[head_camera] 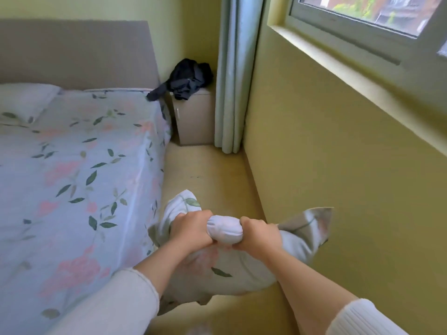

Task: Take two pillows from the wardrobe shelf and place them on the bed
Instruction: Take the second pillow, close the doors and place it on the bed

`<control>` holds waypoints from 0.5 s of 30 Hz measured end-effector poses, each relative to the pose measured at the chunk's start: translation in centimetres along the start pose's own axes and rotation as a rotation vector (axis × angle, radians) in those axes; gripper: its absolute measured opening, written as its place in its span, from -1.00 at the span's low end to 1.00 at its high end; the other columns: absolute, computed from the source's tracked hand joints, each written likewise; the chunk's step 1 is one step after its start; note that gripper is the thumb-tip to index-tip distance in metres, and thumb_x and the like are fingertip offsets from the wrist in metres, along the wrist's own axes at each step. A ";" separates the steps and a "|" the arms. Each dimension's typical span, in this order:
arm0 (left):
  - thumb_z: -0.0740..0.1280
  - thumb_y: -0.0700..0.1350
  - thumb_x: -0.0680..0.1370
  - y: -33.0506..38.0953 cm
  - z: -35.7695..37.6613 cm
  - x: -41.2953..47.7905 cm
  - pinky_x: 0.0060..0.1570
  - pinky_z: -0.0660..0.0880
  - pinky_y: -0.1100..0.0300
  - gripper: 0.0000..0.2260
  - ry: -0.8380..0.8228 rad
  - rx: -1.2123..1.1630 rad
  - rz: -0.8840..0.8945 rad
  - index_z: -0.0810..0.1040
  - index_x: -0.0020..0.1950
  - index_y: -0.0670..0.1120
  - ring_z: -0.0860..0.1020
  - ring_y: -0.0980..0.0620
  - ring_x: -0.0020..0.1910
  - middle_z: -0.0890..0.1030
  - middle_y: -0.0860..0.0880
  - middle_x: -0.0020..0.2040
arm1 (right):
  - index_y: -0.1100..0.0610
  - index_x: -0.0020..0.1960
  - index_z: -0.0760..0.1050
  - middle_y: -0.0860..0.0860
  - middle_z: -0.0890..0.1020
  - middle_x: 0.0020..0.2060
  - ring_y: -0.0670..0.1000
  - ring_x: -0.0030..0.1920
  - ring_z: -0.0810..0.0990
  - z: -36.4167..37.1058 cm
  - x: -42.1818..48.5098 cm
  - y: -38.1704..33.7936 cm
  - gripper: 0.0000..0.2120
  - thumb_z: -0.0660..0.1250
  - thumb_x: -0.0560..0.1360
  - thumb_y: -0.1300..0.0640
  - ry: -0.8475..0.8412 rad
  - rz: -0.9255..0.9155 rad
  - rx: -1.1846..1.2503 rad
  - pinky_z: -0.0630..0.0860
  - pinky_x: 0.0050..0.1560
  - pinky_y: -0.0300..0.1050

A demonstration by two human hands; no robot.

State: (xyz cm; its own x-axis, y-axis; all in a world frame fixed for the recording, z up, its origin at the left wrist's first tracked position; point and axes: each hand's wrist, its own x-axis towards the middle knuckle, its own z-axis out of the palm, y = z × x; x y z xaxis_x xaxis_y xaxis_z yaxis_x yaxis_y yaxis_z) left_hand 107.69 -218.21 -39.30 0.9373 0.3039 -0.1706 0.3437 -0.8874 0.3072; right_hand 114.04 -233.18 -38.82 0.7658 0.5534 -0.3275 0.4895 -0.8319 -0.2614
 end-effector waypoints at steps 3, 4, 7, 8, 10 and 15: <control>0.26 -0.10 0.36 -1.7 -0.8 3.9 -0.41 0.13 0.17 -0.71 0.061 -0.037 -0.072 0.15 -0.41 -0.01 0.41 -0.14 -0.22 0.32 0.04 -0.43 | 0.02 -0.15 0.25 0.01 0.60 -0.14 0.11 -0.08 0.55 -1.6 5.5 -0.6 -0.62 0.35 0.34 -0.20 0.028 -0.085 -0.035 0.25 -0.11 -0.09; 0.26 -0.11 0.36 -2.2 -1.1 5.3 -0.40 0.14 0.16 -0.72 0.080 -0.047 -0.092 0.15 -0.41 -0.02 0.42 -0.14 -0.22 0.32 0.04 -0.43 | 0.01 -0.20 0.24 0.00 0.59 -0.17 0.11 -0.11 0.53 -2.0 7.4 -0.8 -0.63 0.35 0.34 -0.20 0.040 -0.106 -0.039 0.25 -0.12 -0.09; 0.26 -0.12 0.36 -3.9 -2.0 10.2 -0.35 0.19 0.14 -0.70 0.119 -0.063 -0.138 0.13 -0.42 -0.01 0.46 -0.18 -0.18 0.40 0.01 -0.38 | 0.00 -0.37 0.10 -0.09 0.40 -0.38 0.08 -0.19 0.42 -3.2 12.9 -1.5 -0.56 0.33 0.37 -0.16 0.043 -0.127 -0.045 0.24 -0.10 -0.09; 0.26 -0.11 0.36 -4.5 -2.3 12.0 -0.32 0.22 0.14 -0.69 0.131 -0.068 -0.145 0.12 -0.42 -0.01 0.49 -0.19 -0.15 0.48 -0.03 -0.33 | -0.01 -0.38 0.09 -0.12 0.33 -0.41 0.07 -0.19 0.40 -3.7 14.9 -1.8 -0.56 0.33 0.38 -0.13 0.034 -0.129 -0.044 0.25 -0.09 -0.09; 0.27 -0.09 0.36 -6.1 -3.0 15.8 -0.25 0.29 0.14 -0.70 0.153 -0.069 -0.153 0.15 -0.41 -0.01 0.53 -0.22 -0.11 0.60 -0.10 -0.19 | -0.01 -0.33 0.16 -0.11 0.37 -0.37 0.09 -0.14 0.47 -4.7 19.2 -2.5 -0.65 0.32 0.38 -0.10 0.006 -0.135 -0.029 0.29 -0.02 -0.05; 0.27 -0.12 0.32 -11.3 -6.0 25.8 -0.21 0.33 0.14 -0.87 0.149 -0.062 -0.206 0.30 -0.31 -0.03 0.54 -0.24 -0.07 0.63 -0.09 -0.12 | 0.00 -0.15 0.24 -0.07 0.44 -0.21 0.09 -0.14 0.45 -8.5 30.7 -6.0 -0.65 0.33 0.37 -0.17 -0.053 -0.185 -0.061 0.27 -0.03 -0.06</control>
State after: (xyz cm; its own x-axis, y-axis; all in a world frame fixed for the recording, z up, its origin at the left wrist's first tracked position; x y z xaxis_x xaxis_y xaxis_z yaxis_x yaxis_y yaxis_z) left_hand 128.33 -198.31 -41.54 0.8437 0.5279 -0.0975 0.5270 -0.7799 0.3376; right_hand 138.12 -211.57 -39.61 0.6381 0.6973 -0.3266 0.6457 -0.7156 -0.2663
